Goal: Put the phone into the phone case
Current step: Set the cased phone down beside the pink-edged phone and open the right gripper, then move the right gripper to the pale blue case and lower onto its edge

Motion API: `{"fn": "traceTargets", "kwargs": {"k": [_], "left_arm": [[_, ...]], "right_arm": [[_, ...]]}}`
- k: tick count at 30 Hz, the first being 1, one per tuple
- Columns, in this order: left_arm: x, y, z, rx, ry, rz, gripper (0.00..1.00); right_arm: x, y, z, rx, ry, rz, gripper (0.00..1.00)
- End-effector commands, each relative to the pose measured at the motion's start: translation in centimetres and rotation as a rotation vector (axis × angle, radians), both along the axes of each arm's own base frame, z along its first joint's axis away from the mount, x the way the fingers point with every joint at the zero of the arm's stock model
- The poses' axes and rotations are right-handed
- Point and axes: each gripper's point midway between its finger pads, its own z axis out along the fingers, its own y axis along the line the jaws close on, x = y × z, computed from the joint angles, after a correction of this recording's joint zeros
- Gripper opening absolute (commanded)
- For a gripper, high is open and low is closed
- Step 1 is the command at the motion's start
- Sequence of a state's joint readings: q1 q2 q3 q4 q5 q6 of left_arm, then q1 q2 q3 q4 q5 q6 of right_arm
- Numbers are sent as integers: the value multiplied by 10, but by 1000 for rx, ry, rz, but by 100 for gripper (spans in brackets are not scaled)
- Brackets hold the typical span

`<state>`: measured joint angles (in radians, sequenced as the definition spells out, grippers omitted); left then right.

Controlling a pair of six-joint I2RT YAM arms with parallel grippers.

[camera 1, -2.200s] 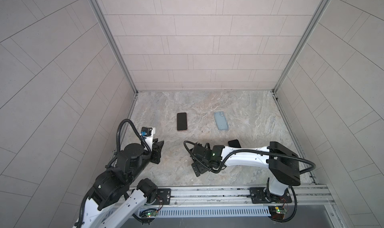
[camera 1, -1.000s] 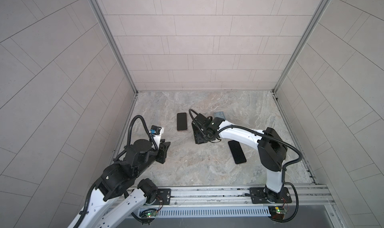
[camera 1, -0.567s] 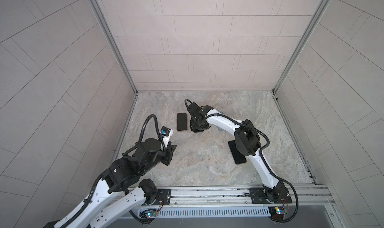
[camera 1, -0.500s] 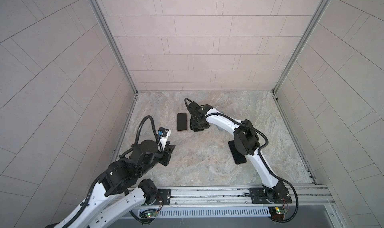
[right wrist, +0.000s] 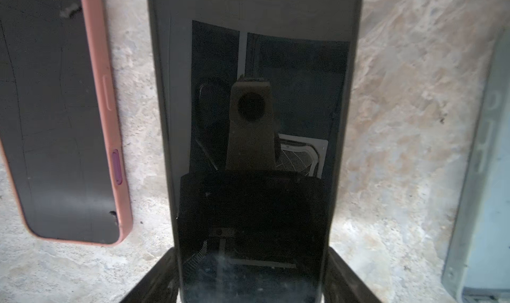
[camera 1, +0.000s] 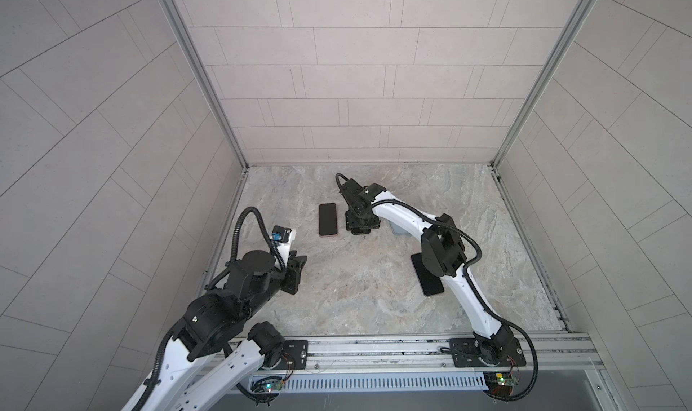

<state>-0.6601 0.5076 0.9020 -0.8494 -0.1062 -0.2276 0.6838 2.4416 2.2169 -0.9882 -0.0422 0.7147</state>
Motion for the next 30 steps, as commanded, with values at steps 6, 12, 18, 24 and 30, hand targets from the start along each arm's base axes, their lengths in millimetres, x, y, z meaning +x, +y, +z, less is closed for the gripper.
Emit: {"fn": "traceTargets", "kwargs": {"k": [6,12,18,24,30], "left_arm": [[6,12,2,-1,-18,57,35],[3,16,9,-20,-24,79,35],[4,4,15,-113,37,82,36],[2,-4,-1,-113,66,39,35],[4,-7,-3,-119,59,32,36]], "right_arm": [[13,-25,49,-28,-93,32,87],[16,-82,84,-47,-133,3,83],[7,-160,56,24,-81,-129,69],[-16,-178,19,95,45,-103,50],[-25,-189,-7,57,103,-111,39]]}}
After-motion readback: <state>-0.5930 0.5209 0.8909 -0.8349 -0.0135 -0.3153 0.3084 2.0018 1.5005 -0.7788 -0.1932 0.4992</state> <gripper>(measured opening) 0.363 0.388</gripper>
